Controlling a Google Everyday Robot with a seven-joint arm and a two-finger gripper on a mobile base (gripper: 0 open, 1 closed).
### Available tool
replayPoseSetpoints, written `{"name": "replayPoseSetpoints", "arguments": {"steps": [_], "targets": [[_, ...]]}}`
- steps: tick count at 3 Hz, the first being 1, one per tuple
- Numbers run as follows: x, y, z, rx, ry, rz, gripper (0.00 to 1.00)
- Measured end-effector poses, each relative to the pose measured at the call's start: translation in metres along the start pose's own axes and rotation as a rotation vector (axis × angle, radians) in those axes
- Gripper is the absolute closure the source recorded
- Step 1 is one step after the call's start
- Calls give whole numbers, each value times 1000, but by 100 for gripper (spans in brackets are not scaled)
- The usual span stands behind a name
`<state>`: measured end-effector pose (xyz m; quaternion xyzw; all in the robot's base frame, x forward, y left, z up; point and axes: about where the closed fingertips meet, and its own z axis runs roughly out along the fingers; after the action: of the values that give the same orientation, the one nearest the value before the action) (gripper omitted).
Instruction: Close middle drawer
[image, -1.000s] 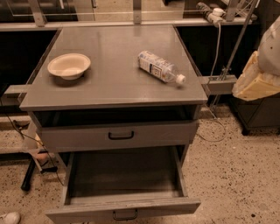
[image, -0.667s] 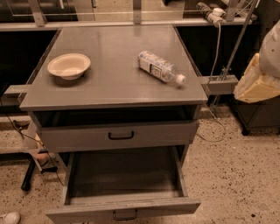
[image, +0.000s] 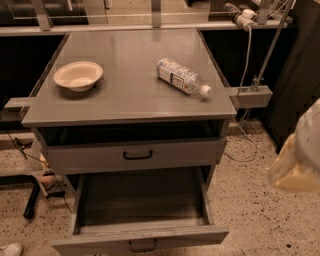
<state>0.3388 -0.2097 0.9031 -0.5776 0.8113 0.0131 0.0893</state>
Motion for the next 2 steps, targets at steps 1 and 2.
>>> {"name": "replayPoseSetpoints", "arguments": {"steps": [1,2], "targets": [[19,57,56,-155,42,32,100],[34,76,79,-215,80,41,100]]}}
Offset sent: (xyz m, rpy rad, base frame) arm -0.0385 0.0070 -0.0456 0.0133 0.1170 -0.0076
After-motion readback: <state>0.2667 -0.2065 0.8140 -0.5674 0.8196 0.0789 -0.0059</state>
